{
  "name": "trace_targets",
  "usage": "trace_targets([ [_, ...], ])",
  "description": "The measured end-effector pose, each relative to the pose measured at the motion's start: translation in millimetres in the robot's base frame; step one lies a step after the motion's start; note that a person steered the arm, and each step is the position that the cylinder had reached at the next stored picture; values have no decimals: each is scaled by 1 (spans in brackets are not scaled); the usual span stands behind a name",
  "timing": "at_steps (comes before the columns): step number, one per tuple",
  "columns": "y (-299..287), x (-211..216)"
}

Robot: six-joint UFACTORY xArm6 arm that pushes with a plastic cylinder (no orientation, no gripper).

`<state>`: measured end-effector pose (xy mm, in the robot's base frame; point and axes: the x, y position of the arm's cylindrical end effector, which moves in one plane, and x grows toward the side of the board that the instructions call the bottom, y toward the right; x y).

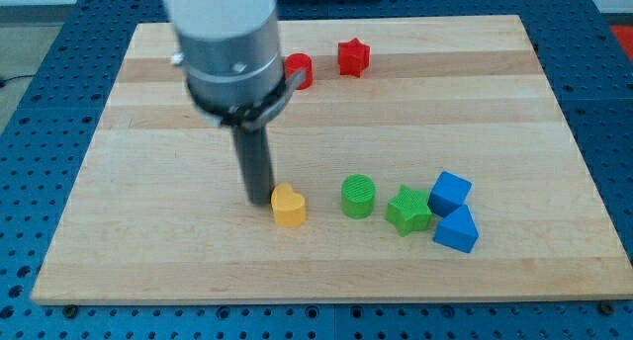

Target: Push the green star to the bottom of the red star

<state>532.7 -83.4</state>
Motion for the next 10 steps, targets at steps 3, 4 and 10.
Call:
trace_targets([
  [3,161,69],
  [4,161,20],
  [10,155,-208],
])
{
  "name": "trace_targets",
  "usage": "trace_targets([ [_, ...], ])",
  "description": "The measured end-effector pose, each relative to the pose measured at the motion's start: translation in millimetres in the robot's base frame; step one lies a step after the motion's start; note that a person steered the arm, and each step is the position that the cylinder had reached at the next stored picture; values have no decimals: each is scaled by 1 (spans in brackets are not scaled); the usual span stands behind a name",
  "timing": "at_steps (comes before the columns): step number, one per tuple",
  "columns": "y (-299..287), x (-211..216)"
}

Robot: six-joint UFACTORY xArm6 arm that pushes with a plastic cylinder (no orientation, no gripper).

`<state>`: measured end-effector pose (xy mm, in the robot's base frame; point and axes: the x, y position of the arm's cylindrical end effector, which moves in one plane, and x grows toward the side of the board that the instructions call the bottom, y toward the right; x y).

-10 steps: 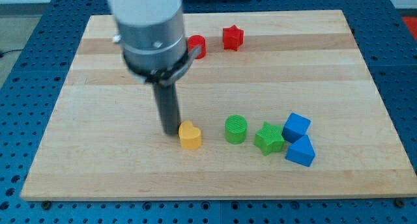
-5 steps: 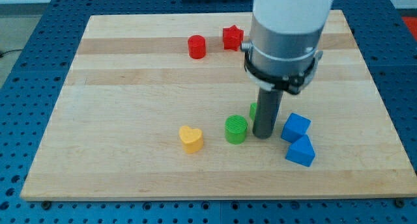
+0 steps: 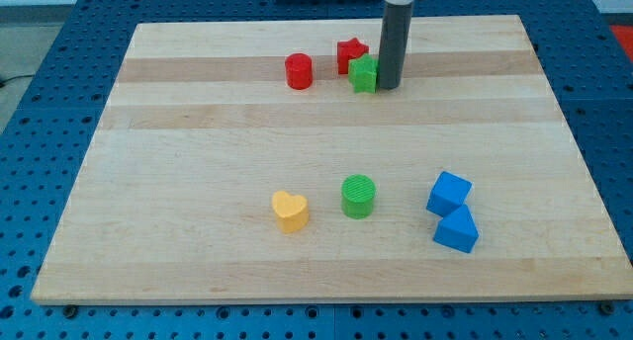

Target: Push the green star to the bottom of the red star

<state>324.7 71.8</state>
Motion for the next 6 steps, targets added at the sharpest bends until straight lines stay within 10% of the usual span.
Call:
trace_targets([
  [5,9,234],
  [6,-7,195],
])
